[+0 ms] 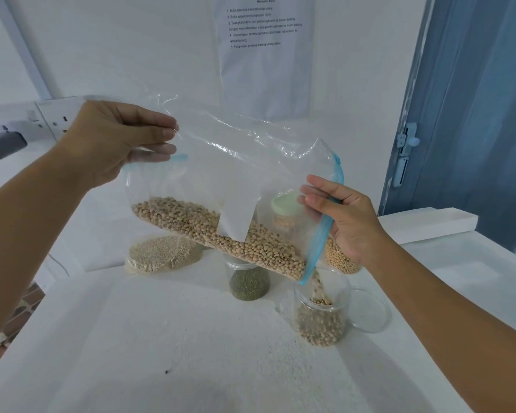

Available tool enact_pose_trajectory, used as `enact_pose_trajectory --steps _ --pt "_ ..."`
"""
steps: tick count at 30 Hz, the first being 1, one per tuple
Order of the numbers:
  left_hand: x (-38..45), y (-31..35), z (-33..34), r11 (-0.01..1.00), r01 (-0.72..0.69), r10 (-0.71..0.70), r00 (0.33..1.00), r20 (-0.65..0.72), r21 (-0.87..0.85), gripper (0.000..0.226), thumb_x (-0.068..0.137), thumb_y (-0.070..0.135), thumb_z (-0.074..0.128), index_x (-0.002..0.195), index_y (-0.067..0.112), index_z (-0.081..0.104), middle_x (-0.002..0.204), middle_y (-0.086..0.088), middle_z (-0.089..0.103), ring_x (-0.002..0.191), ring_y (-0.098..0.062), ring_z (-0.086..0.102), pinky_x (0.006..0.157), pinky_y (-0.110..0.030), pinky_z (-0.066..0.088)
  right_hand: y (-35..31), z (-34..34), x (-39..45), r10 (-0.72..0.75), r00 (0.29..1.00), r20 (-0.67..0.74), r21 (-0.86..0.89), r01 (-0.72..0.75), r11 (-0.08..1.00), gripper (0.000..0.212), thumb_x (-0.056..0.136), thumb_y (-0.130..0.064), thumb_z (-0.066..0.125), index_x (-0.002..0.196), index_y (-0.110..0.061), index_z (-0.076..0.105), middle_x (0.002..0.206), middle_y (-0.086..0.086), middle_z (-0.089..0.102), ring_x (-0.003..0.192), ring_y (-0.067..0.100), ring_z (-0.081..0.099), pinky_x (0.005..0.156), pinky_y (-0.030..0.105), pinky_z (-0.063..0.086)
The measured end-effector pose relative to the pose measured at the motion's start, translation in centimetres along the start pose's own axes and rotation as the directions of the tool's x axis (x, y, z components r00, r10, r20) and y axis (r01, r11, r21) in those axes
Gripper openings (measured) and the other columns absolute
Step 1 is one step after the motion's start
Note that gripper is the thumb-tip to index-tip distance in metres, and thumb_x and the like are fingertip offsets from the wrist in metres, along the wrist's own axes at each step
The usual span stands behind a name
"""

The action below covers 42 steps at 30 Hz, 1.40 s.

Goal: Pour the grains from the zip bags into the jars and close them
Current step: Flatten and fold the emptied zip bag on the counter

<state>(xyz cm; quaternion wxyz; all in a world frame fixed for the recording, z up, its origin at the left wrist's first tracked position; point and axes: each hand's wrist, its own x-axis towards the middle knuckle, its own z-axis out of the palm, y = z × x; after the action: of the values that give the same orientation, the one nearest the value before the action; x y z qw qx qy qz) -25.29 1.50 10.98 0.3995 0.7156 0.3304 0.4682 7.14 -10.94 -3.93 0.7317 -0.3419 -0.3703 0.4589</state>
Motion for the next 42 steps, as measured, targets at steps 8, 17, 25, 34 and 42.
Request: enact_pose_trajectory --steps 8,17,25,34,42 --pt "-0.1 0.2 -0.2 1.0 -0.003 0.003 1.0 0.0 -0.005 0.016 0.078 0.005 0.079 0.09 0.014 0.084 0.102 -0.01 0.08 0.085 -0.026 0.079 0.08 -0.035 0.065 -0.2 0.2 0.0 -0.011 1.0 0.005 -0.01 0.011 1.0 0.039 0.075 0.001 0.076 0.111 -0.012 0.079 0.114 0.015 0.077 0.104 0.028 0.075 0.09 0.031 0.061" --pt "-0.1 1.2 -0.2 1.0 -0.015 0.015 1.0 -0.013 -0.001 0.018 0.078 0.005 0.08 0.094 0.012 0.082 0.102 -0.012 0.08 0.085 -0.026 0.079 0.081 -0.034 0.064 -0.6 0.4 0.1 -0.022 1.0 0.008 -0.011 0.022 1.0 0.037 0.08 0.005 0.074 0.114 -0.01 0.078 0.116 0.015 0.077 0.106 0.029 0.075 0.089 0.03 0.061" --pt "-0.2 1.2 0.1 1.0 -0.006 0.006 1.0 -0.018 0.012 0.019 0.082 0.002 0.078 0.099 0.008 0.08 0.104 -0.013 0.079 0.086 -0.026 0.079 0.083 -0.035 0.064 -0.5 0.3 0.0 -0.015 1.0 -0.01 -0.007 0.015 1.0 0.036 0.083 0.008 0.072 0.115 -0.009 0.077 0.113 0.014 0.078 0.103 0.027 0.076 0.09 0.032 0.061" --pt "-0.1 1.4 0.5 1.0 -0.004 0.005 1.0 -0.02 0.015 0.023 0.079 0.004 0.079 0.102 0.006 0.078 0.11 -0.018 0.077 0.087 -0.027 0.078 0.083 -0.036 0.064 -0.7 0.1 0.0 -0.02 1.0 -0.014 -0.016 0.019 1.0 0.039 0.08 0.003 0.074 0.117 -0.009 0.076 0.114 0.013 0.077 0.105 0.027 0.075 0.093 0.033 0.061" --pt "0.2 1.5 0.7 1.0 -0.008 0.008 1.0 -0.02 0.014 0.025 0.076 0.007 0.08 0.101 0.006 0.078 0.109 -0.019 0.077 0.087 -0.027 0.078 0.083 -0.035 0.064 -0.9 0.0 0.0 -0.02 1.0 -0.014 -0.012 0.02 1.0 0.043 0.076 0.0 0.075 0.118 -0.009 0.075 0.114 0.013 0.077 0.105 0.027 0.075 0.095 0.034 0.06"
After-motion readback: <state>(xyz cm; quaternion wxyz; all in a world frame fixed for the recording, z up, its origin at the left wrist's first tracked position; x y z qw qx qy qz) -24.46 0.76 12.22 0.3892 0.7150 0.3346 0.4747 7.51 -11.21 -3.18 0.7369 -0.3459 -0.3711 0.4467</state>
